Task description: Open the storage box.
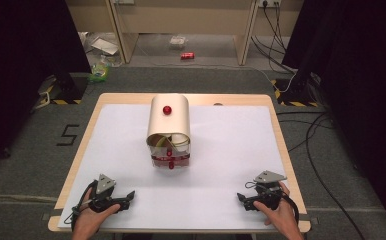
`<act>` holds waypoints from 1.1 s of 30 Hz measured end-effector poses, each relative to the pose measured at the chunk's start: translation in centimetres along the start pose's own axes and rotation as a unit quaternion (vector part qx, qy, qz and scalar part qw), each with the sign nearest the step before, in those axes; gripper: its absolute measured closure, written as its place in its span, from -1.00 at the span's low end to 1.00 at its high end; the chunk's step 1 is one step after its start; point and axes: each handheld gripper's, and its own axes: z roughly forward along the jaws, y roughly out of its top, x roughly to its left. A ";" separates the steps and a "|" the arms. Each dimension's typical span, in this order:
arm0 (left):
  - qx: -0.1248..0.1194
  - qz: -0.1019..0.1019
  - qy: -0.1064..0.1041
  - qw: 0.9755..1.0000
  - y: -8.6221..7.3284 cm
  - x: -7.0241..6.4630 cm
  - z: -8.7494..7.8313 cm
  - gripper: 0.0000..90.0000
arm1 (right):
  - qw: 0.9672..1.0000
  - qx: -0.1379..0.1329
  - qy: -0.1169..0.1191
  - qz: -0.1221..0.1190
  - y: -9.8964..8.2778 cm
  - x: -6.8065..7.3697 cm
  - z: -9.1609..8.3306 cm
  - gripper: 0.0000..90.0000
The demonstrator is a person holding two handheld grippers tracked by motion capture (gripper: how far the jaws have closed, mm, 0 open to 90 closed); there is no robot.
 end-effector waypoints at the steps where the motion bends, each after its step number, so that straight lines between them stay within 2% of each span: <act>1: 0.000 0.000 0.000 1.000 0.0 0.0 0.0 -0.70 | 1.000 0.000 0.000 -0.001 0.0 0.0 0.0 -0.99; 13: -0.002 0.007 0.003 1.000 0.0 -0.2 -0.1 -0.66 | 1.000 0.000 0.000 0.000 0.0 0.0 0.0 -0.99; 16: -0.014 0.004 -0.008 1.000 0.1 -0.3 -0.3 -0.66 | 1.000 -0.001 0.000 -0.003 0.0 0.0 0.0 -0.99; 17: -0.027 0.004 -0.015 1.000 0.4 -0.6 -0.6 -0.66 | 1.000 0.000 0.000 0.000 0.0 0.0 0.0 -0.99; 21: -0.051 0.024 -0.024 0.998 1.2 -1.7 -1.3 -0.66 | 1.000 -0.001 0.000 -0.002 0.0 0.0 0.0 -0.99; 26: -0.068 0.043 -0.037 0.996 1.9 -3.1 -1.5 -0.66 | 1.000 -0.001 0.000 -0.003 0.0 0.0 0.0 -0.99; 27: -0.070 0.043 -0.044 0.996 1.9 -3.4 -1.5 -0.66 | 1.000 -0.001 0.000 -0.003 0.0 0.0 0.0 -0.99; 30: -0.075 0.049 -0.048 0.995 2.1 -3.8 -1.4 -0.66 | 1.000 0.000 0.000 0.000 0.0 0.0 0.0 -0.99; 33: -0.093 0.054 -0.058 0.992 2.7 -4.7 -1.5 -0.66 | 1.000 -0.001 0.000 -0.003 0.0 0.0 0.0 -0.99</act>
